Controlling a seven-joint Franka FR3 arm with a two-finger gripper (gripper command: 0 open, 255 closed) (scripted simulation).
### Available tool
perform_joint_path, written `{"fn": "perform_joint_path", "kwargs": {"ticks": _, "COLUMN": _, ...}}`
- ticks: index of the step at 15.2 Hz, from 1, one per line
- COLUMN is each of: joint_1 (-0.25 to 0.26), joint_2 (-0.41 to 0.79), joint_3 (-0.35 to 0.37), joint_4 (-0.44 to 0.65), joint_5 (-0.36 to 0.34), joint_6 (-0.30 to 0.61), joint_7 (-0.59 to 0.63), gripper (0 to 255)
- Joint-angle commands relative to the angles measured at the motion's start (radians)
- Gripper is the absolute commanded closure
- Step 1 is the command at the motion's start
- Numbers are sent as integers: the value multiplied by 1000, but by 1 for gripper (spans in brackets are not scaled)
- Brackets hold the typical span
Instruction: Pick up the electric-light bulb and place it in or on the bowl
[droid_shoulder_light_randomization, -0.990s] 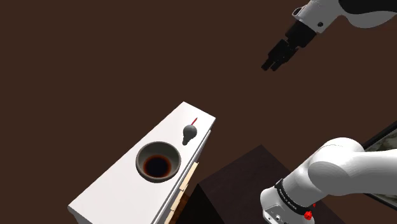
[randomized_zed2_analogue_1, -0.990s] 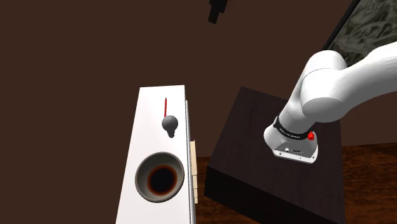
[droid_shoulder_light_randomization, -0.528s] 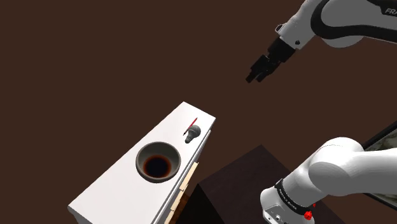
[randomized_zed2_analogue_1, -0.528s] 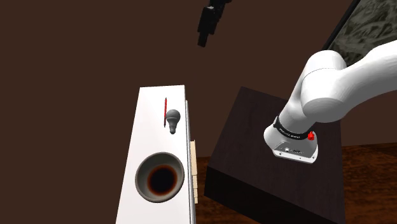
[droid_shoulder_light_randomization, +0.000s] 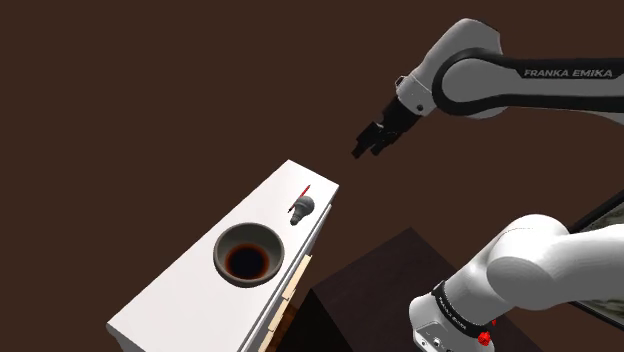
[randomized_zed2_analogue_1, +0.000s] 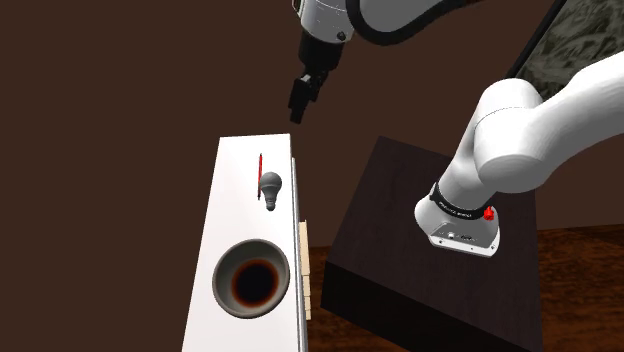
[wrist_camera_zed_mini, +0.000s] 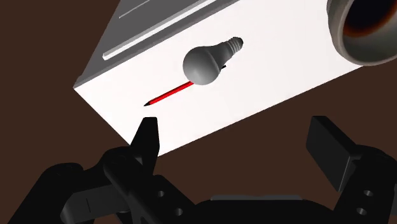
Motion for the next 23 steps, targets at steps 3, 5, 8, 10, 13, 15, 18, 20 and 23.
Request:
{"fn": "perform_joint_path", "kwargs": {"ticks": 3, "joint_1": 23, "joint_2": 117, "joint_3": 39, "joint_4": -47, "joint_5": 38, "joint_6": 180, "joint_7": 20, "gripper": 0}}
{"fn": "perform_joint_path", "kwargs": {"ticks": 5, "joint_1": 36, "joint_2": 185, "joint_3": 59, "joint_4": -60, "joint_5": 58, "joint_6": 270, "joint_7": 30, "gripper": 0}}
{"fn": "perform_joint_path", "kwargs": {"ticks": 8, "joint_1": 55, "joint_2": 303, "joint_3": 88, "joint_4": -66, "joint_5": 85, "joint_6": 405, "joint_7": 46, "gripper": 0}}
{"fn": "perform_joint_path", "kwargs": {"ticks": 10, "joint_1": 66, "joint_2": 390, "joint_3": 106, "joint_4": -60, "joint_5": 100, "joint_6": 494, "joint_7": 56, "gripper": 0}}
{"fn": "perform_joint_path", "kwargs": {"ticks": 13, "joint_1": 80, "joint_2": 528, "joint_3": 131, "joint_4": -38, "joint_5": 115, "joint_6": 621, "joint_7": 73, "gripper": 0}}
{"fn": "perform_joint_path", "kwargs": {"ticks": 15, "joint_1": 87, "joint_2": 623, "joint_3": 146, "joint_4": -15, "joint_5": 114, "joint_6": 701, "joint_7": 90, "gripper": 0}}
{"fn": "perform_joint_path", "kwargs": {"ticks": 18, "joint_1": 92, "joint_2": 705, "joint_3": 152, "joint_4": 7, "joint_5": 110, "joint_6": 765, "joint_7": 98, "gripper": 0}}
{"fn": "perform_joint_path", "kwargs": {"ticks": 20, "joint_1": 94, "joint_2": 744, "joint_3": 153, "joint_4": 17, "joint_5": 110, "joint_6": 794, "joint_7": 96, "gripper": 0}}
{"fn": "perform_joint_path", "kwargs": {"ticks": 23, "joint_1": 95, "joint_2": 801, "joint_3": 155, "joint_4": 33, "joint_5": 108, "joint_6": 836, "joint_7": 95, "gripper": 0}}
